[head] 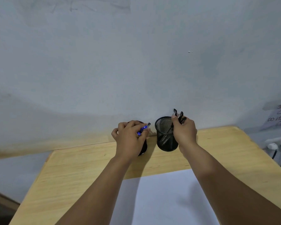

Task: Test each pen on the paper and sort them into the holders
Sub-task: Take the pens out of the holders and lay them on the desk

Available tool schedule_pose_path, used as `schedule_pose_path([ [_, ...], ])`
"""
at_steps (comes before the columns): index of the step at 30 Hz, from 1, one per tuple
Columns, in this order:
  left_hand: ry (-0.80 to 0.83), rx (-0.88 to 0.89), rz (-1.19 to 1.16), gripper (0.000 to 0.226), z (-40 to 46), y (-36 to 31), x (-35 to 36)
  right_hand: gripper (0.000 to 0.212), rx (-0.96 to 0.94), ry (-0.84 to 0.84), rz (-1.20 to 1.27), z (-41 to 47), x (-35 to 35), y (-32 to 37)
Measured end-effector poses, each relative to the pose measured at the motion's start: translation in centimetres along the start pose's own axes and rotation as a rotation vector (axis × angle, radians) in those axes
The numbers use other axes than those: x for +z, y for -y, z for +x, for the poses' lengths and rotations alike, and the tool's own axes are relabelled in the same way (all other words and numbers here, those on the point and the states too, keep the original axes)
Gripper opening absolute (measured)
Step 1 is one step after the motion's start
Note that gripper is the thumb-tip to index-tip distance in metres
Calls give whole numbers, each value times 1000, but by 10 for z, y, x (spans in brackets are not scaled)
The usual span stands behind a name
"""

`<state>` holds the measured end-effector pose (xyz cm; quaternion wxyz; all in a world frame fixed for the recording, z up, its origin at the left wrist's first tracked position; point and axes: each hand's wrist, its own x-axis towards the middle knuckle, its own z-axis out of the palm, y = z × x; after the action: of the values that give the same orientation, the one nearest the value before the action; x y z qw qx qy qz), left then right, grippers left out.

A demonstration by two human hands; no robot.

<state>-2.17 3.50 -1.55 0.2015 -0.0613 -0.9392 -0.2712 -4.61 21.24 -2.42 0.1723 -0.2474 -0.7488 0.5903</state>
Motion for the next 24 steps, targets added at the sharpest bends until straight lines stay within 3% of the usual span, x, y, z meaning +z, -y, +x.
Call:
schedule_pose_path([
  [4,9,-74,-87,17,0,0,-1,25,24,83,227,-2,-5,5],
  [7,39,-171,-245,18,4,-4,-8,21,-2,120,287,-6,-9,10],
  [12,37,-176,-382,17,6,-2,-16,12,-63,147,367,-17,-17,5],
  [15,7,-156,-499,17,4,-6,-26,25,-126,206,420,-24,-22,9],
  [19,-21,-90,-562,22,-2,-18,-49,17,-276,313,476,-43,-33,26],
  [24,-36,-69,-678,20,-20,-31,-86,46,-481,400,387,-72,-43,45],
])
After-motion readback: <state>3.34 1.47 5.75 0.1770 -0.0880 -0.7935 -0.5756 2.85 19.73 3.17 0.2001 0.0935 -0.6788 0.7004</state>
